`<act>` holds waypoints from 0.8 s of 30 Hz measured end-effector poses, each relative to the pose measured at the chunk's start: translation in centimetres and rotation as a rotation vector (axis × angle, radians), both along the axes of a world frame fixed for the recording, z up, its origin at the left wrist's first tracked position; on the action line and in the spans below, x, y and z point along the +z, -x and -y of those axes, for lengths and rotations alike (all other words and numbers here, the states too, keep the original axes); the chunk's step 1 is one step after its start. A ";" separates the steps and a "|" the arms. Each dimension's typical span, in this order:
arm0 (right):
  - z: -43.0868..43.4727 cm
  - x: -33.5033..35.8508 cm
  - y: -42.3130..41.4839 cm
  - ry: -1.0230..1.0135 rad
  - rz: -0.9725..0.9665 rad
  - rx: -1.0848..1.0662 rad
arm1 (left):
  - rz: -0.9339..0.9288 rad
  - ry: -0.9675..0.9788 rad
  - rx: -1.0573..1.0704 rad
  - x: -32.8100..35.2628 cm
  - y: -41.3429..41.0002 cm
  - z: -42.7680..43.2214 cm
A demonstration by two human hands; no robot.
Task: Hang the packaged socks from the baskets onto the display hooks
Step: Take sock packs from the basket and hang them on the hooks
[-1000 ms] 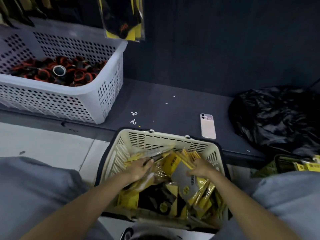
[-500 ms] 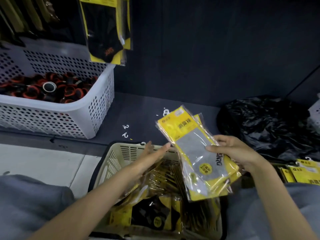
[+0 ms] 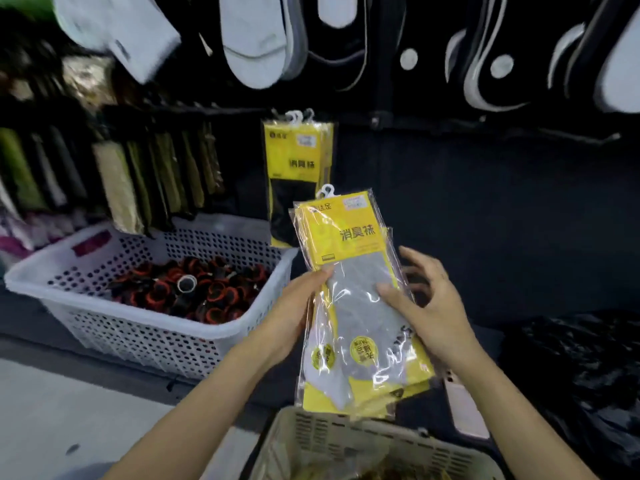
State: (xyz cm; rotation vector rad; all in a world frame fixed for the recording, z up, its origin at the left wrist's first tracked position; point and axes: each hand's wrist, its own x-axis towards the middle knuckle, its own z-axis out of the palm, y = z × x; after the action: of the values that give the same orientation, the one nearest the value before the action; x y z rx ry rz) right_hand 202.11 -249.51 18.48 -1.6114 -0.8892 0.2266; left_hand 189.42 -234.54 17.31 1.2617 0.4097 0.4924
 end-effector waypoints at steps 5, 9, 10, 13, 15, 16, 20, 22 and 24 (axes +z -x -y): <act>-5.3 4.6 0.6 -0.239 0.104 0.030 | 0.035 -0.169 0.114 4.9 1.4 -3.7; -9.2 6.3 1.2 -0.341 -0.127 0.103 | 0.089 -0.297 0.196 5.8 3.2 -5.3; -10.0 6.5 1.5 -0.347 -0.178 0.125 | 0.095 -0.303 0.216 5.6 3.6 -5.6; -12.2 6.9 2.4 -0.308 -0.205 0.176 | 0.071 -0.281 0.313 5.2 5.0 -6.9; -13.4 6.8 2.9 -0.306 -0.215 0.188 | 0.066 -0.245 0.370 5.3 5.7 -7.7; -13.9 6.7 3.1 -0.314 -0.229 0.199 | 0.069 -0.247 0.390 5.5 5.9 -8.1; -15.3 6.9 3.7 -0.336 -0.307 0.256 | 0.081 -0.294 0.437 6.0 5.8 -9.1; -15.6 7.3 3.7 -0.330 -0.313 0.273 | 0.094 -0.254 0.437 6.1 5.5 -9.3; -15.9 7.6 3.7 -0.334 -0.327 0.283 | 0.119 -0.205 0.414 6.2 5.2 -9.5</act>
State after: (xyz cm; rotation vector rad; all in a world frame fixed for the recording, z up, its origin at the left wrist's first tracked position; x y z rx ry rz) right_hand 198.44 -233.61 26.10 -1.0985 -0.8456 0.4973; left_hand 184.26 -225.08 23.48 1.3399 0.5319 0.9765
